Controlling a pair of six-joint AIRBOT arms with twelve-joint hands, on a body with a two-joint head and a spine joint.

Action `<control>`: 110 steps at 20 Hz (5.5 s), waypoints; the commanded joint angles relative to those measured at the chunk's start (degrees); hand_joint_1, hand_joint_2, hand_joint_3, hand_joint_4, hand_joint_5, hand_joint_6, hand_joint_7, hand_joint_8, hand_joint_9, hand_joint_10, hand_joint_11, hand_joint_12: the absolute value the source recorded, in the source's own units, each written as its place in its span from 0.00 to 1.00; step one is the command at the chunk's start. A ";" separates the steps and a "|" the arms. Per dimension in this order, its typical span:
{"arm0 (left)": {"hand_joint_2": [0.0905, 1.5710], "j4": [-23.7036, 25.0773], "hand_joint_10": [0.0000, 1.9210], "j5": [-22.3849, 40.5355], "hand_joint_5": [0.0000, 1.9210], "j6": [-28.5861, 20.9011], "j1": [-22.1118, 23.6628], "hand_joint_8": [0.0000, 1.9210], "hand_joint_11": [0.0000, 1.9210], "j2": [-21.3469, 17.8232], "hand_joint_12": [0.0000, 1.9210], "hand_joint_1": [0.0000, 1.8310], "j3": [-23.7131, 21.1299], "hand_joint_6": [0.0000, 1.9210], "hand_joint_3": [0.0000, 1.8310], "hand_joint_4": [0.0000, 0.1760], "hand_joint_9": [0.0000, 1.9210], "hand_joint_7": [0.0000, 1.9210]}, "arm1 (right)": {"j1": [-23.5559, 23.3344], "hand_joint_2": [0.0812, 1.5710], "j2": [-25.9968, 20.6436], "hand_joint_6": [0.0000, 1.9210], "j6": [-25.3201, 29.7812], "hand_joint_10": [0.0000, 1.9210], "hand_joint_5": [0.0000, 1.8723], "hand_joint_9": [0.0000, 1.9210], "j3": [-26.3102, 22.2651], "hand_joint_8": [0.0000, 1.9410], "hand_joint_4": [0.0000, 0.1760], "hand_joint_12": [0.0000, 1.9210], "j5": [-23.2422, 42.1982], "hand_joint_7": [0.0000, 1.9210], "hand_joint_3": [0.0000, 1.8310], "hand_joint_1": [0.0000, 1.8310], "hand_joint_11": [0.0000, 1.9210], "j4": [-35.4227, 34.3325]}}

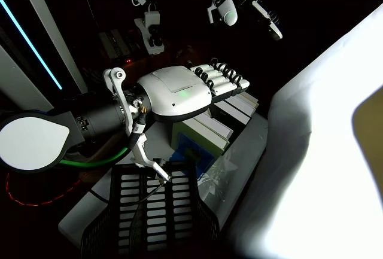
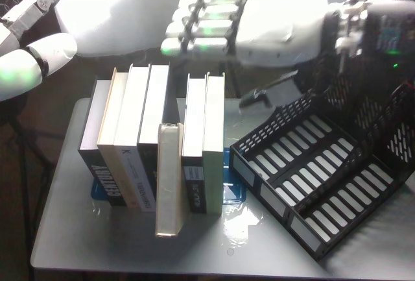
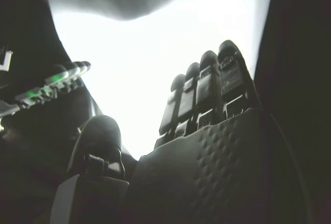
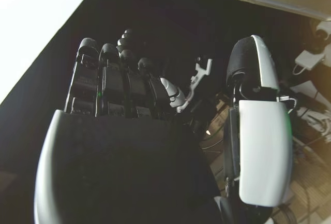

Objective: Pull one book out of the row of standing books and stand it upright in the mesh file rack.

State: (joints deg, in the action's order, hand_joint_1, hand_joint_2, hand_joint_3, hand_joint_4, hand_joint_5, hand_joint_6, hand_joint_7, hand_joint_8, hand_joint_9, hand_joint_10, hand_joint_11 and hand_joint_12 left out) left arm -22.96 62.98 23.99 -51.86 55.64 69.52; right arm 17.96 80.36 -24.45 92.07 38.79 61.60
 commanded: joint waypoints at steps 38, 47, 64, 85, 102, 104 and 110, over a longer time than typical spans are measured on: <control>0.86 0.01 0.00 7.76 0.00 -0.20 -1.46 0.00 0.00 -2.59 0.15 0.00 1.93 0.00 0.00 0.00 0.00 0.00 | -1.57 0.65 20.39 0.00 -0.20 0.00 0.00 0.01 19.02 0.00 0.00 0.28 2.70 0.00 0.00 0.39 0.00 33.27; 0.89 -0.06 0.00 8.00 0.00 -0.20 -1.40 0.00 0.00 -2.54 0.44 0.01 1.81 0.00 0.00 0.00 0.00 0.00 | -1.75 0.64 17.95 0.00 -0.20 0.01 0.00 0.03 15.75 0.00 0.00 0.56 9.76 0.01 0.00 0.36 0.00 25.54; 0.87 -0.43 0.00 8.80 0.00 -0.20 -2.10 0.00 0.00 -4.72 0.00 0.00 0.28 0.00 0.00 0.00 0.00 0.00 | 0.45 0.65 19.66 0.00 -0.20 0.00 0.00 0.02 14.01 0.00 0.00 0.24 8.07 0.00 0.00 0.40 0.00 24.67; 0.87 -4.37 0.00 14.50 0.00 -0.20 -7.00 0.00 0.00 -8.54 0.00 0.00 -4.65 0.00 0.00 0.15 0.00 0.00 | -1.42 0.64 -9.29 0.00 -0.20 0.00 0.00 0.00 -23.98 0.00 0.00 0.00 -3.32 0.00 0.00 0.42 0.00 11.53; 0.87 -4.62 0.00 13.66 0.00 -0.20 -7.11 0.00 0.00 -8.73 0.00 0.00 -4.71 0.00 0.00 0.08 0.00 0.00 | -2.82 0.65 3.38 0.00 -0.20 0.00 0.00 0.00 -16.14 0.00 0.00 0.00 -9.78 0.00 0.01 0.35 0.00 19.29; 0.88 -4.62 0.00 13.69 0.01 -0.20 -7.16 0.00 0.00 -8.74 0.00 0.00 -4.73 0.00 0.00 0.00 0.00 0.00 | -2.25 0.65 4.93 0.00 -0.20 0.00 0.00 0.00 -15.44 0.00 0.00 0.00 -10.94 0.00 0.01 0.41 0.00 20.83; 0.89 -4.62 0.00 13.35 0.01 -0.20 -7.18 0.00 0.00 -8.64 0.00 0.00 -4.77 0.00 0.01 0.00 0.00 0.00 | -0.25 0.64 8.99 0.01 -0.20 0.00 0.07 0.09 -13.21 0.01 0.00 0.38 -14.07 0.08 0.01 0.41 0.00 29.19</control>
State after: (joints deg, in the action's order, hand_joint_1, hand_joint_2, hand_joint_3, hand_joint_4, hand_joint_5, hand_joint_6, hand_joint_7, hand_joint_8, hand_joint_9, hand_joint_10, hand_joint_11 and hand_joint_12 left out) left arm -26.74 69.73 23.99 -59.40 47.66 64.45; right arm 17.93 89.54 -24.18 78.94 23.83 92.77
